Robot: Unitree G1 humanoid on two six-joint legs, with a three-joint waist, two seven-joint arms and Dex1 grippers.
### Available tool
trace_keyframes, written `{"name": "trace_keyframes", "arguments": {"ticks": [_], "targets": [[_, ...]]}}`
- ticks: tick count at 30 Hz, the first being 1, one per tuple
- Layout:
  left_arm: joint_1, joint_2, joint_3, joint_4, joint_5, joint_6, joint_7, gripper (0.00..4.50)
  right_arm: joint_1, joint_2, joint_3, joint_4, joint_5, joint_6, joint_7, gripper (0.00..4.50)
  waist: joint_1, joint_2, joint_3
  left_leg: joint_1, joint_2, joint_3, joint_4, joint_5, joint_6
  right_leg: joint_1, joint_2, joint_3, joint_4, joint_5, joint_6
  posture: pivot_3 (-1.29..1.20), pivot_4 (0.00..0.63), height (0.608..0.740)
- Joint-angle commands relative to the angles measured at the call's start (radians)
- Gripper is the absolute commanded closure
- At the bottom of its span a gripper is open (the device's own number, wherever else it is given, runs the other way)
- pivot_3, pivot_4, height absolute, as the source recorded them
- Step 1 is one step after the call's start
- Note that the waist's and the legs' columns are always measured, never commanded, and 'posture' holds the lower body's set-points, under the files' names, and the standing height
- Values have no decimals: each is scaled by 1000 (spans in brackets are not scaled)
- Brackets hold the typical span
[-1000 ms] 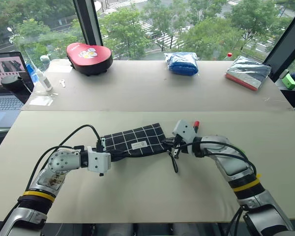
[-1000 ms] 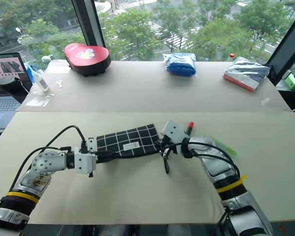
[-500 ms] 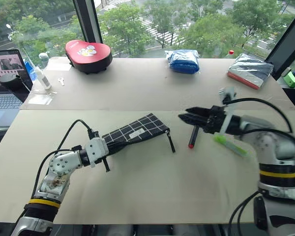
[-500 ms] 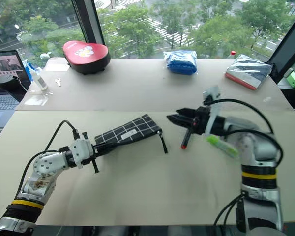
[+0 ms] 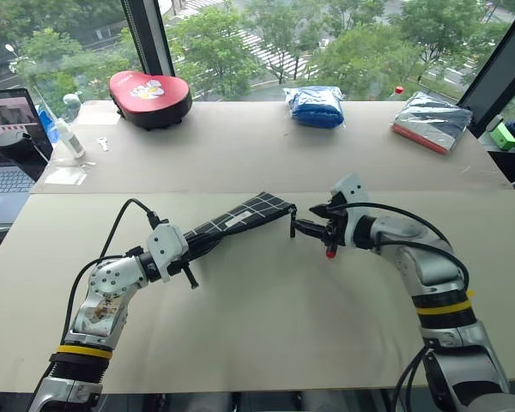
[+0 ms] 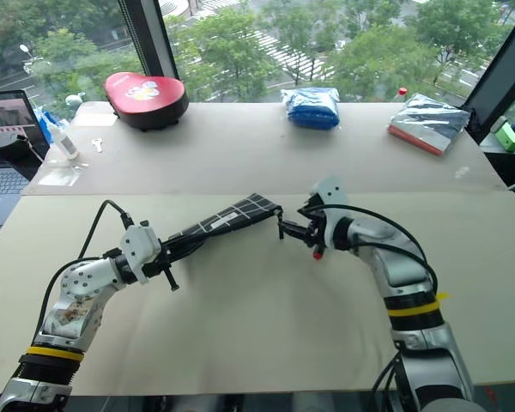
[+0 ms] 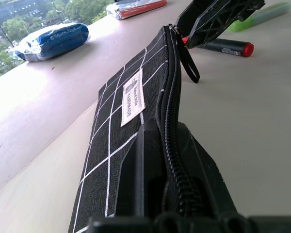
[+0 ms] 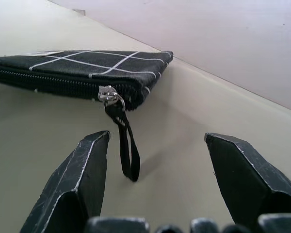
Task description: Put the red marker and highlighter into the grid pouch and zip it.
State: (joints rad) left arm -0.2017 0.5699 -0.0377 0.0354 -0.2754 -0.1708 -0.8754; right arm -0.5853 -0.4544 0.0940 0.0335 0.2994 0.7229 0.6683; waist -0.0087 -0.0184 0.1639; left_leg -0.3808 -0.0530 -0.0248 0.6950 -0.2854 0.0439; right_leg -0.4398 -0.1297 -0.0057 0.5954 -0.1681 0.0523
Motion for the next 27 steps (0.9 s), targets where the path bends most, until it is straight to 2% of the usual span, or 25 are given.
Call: {"name": "trace_keyframes", "arguments": {"ticks": [1, 5, 6, 9, 10, 11, 13, 14, 15, 19, 27], "targets": [[-8, -2, 15, -36, 8, -4, 8, 4500, -39, 14, -9, 22, -3, -21, 0, 1002, 0, 0, 0, 0, 0, 0, 0, 0, 0, 0, 0, 0, 0, 0, 0, 0, 150, 740], [-9, -6, 16, -32, 14, -5, 14, 4500, -41, 33, 16, 28, 1, -15, 24, 1002, -4, 0, 0, 0, 0, 0, 0, 0, 0, 0, 0, 0, 0, 0, 0, 0, 150, 740], [-9, -7, 17, -30, 16, -5, 15, 4500, -40, 38, 18, 27, 4, -15, 28, 1498, -4, 0, 0, 0, 0, 0, 0, 0, 0, 0, 0, 0, 0, 0, 0, 0, 150, 740], [-11, -10, 19, -26, 21, -5, 22, 4500, -32, 40, 25, 11, 9, -19, 51, 2362, -4, 0, 0, 0, 0, 0, 0, 0, 0, 0, 0, 0, 0, 0, 0, 0, 150, 740], [-12, -12, 20, -25, 22, -5, 24, 4500, -31, 41, 26, 6, 11, -17, 57, 2877, -4, 0, 0, 0, 0, 0, 0, 0, 0, 0, 0, 0, 0, 0, 0, 0, 150, 740], [-12, -13, 21, -24, 23, -5, 25, 4500, -29, 41, 27, 0, 13, -15, 64, 3040, -4, 0, 0, 0, 0, 0, 0, 0, 0, 0, 0, 0, 0, 0, 0, 0, 150, 740], [-14, -15, 19, -22, 30, -4, 30, 4500, -23, 35, 28, -18, 27, -8, 91, 3684, -4, 0, 0, 0, 0, 0, 0, 0, 0, 0, 0, 0, 0, 0, 0, 0, 150, 740], [-14, -16, 19, -22, 31, -4, 32, 4500, -21, 34, 29, -25, 33, -5, 101, 4172, -4, 0, 0, 0, 0, 0, 0, 0, 0, 0, 0, 0, 0, 0, 0, 0, 150, 740], [-14, -16, 19, -22, 32, -4, 33, 4500, -19, 32, 31, -32, 37, -1, 114, 4390, -4, 0, 0, 0, 0, 0, 0, 0, 0, 0, 0, 0, 0, 0, 0, 0, 150, 740], [-11, -19, 20, -27, 35, -2, 36, 4500, -10, 25, 42, -60, 54, 7, 159, 4462, -4, 0, 0, 0, 0, 0, 0, 0, 0, 0, 0, 0, 0, 0, 0, 0, 150, 740], [-7, -21, 19, -37, 38, 2, 44, 4500, -37, 61, 113, -82, 28, 26, 139, 4462, -4, 0, 0, 0, 0, 0, 0, 0, 0, 0, 0, 0, 1, 0, 0, 0, 150, 740]]}}
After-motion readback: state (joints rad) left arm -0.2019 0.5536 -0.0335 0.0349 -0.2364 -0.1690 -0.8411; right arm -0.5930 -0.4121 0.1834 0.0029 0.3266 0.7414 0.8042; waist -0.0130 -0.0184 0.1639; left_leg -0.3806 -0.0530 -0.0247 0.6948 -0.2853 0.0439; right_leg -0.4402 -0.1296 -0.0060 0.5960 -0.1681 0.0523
